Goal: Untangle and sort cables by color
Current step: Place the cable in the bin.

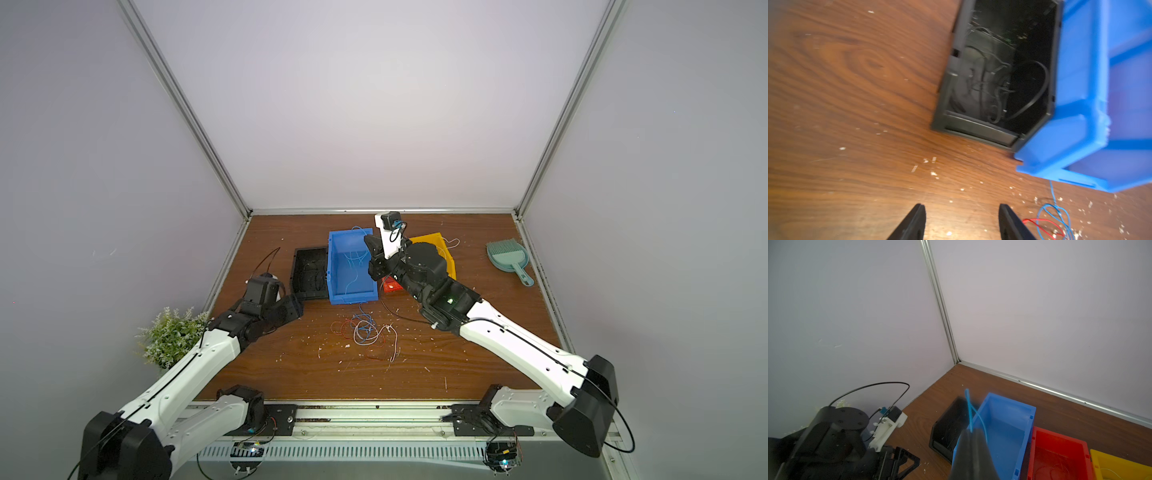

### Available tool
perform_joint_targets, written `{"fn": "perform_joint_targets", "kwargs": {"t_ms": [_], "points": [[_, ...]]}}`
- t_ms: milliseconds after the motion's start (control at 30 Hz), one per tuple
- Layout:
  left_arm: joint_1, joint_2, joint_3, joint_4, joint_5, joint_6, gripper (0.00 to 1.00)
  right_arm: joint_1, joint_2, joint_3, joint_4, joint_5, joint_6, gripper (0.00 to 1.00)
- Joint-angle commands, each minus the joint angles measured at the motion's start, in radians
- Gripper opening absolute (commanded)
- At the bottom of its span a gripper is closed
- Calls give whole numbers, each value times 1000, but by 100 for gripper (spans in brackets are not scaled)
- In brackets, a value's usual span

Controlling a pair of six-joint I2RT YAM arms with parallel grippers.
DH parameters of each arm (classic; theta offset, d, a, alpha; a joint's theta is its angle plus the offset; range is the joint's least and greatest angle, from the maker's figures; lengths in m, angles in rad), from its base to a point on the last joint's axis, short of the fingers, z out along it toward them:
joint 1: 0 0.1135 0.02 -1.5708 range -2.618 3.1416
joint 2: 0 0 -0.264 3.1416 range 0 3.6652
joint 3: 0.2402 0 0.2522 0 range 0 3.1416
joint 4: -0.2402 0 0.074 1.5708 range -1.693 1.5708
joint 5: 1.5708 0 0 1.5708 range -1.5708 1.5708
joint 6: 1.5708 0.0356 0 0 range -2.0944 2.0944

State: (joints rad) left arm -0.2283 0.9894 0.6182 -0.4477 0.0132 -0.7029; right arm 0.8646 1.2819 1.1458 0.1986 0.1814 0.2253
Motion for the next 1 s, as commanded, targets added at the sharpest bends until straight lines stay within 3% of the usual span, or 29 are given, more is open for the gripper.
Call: {"fn": "perform_joint_targets", "kwargs": {"t_ms": [0, 267, 367, 467, 567, 633, 733, 967], "points": [[21, -15, 9, -65, -28, 31, 64, -22, 58, 17, 147, 39, 19, 0], [23, -20, -21, -59, -49, 29, 64, -65, 291, 75, 168, 15, 36, 0], [23, -30, -33, -27, 15, 47, 64, -70, 378, 120, 151, -11, 34, 0], [23, -28, -66, 45, 151, 85, 65, -73, 454, 173, 114, -26, 44, 0], [22, -13, -117, 120, 287, 101, 65, -76, 516, 246, 5, -38, 58, 34], [21, -3, -131, 126, 310, 93, 64, -77, 528, 264, -50, -37, 59, 46], [7, -6, -141, 133, 306, 87, 63, -79, 500, 247, -105, -15, 60, 53], [-114, 50, -155, 202, 286, 32, 63, -80, 309, 77, -153, -52, 28, 56]]}}
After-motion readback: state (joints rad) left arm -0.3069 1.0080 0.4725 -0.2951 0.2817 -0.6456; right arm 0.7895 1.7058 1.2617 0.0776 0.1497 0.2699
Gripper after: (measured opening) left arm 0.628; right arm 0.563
